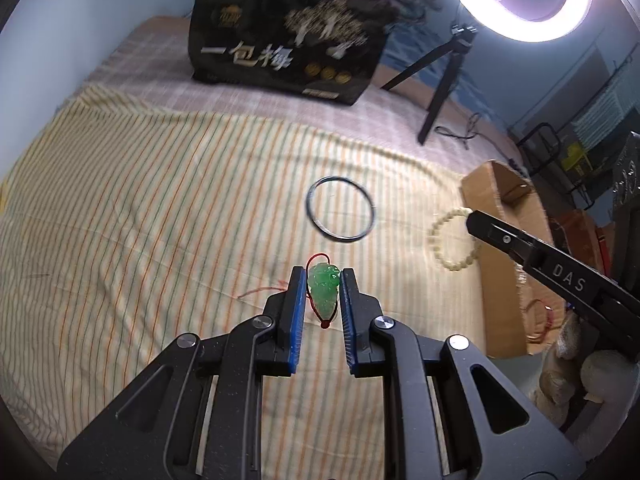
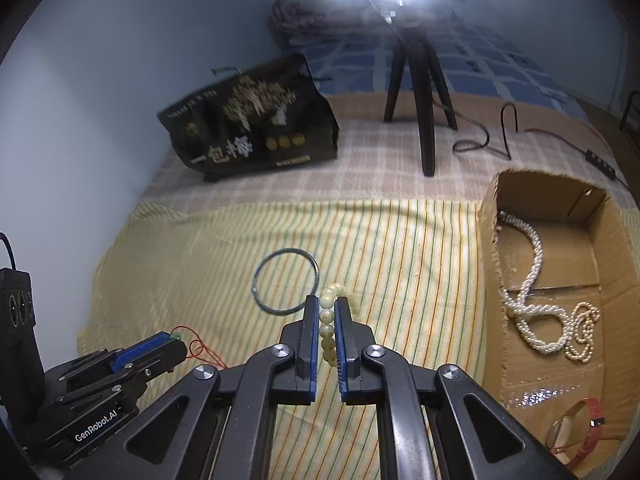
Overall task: Organize jewelry
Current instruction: 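Carry the jade pendant and bead bracelet over the cardboard box with both tools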
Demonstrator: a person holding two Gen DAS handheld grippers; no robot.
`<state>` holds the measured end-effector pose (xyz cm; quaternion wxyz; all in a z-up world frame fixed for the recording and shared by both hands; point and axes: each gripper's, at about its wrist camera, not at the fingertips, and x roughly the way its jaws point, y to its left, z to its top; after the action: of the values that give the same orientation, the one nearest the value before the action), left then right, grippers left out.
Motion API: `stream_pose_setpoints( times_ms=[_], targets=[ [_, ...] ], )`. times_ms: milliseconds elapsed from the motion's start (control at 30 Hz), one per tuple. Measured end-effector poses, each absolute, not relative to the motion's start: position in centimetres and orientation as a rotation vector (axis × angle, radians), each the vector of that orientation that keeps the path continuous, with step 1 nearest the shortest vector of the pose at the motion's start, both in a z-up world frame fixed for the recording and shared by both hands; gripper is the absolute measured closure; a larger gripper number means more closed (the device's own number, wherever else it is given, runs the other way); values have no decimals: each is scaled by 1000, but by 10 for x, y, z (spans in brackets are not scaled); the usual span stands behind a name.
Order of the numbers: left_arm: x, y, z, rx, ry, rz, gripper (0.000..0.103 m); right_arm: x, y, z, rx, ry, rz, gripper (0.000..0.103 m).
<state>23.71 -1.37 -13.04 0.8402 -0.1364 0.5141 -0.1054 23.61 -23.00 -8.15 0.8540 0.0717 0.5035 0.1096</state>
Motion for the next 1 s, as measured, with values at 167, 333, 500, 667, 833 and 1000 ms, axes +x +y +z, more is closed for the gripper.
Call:
stream_pose_setpoints(
  times_ms=[167,333,500,667,833,1000],
  targets=[
    [227,-23,-104,-280,1040,-273,88,224,-235,-61,160,1015,247,98],
    [219,-36,-79,-287,996,-329,88,211,-251,-42,157,971,230,98],
    [213,-55,-64,-278,965,-379,88,201,-279,-27,169,936,192,98],
    [208,-81,-54,-259,949,-431,88,188,-312,-13,183,899,137,98],
    [204,-106,-52,-243,944,-477,88,176,-346,-5,207,882,94,98],
    [204,-132,-52,-240,946,-513,88,168,-381,-6,228,882,42,98]
  ],
)
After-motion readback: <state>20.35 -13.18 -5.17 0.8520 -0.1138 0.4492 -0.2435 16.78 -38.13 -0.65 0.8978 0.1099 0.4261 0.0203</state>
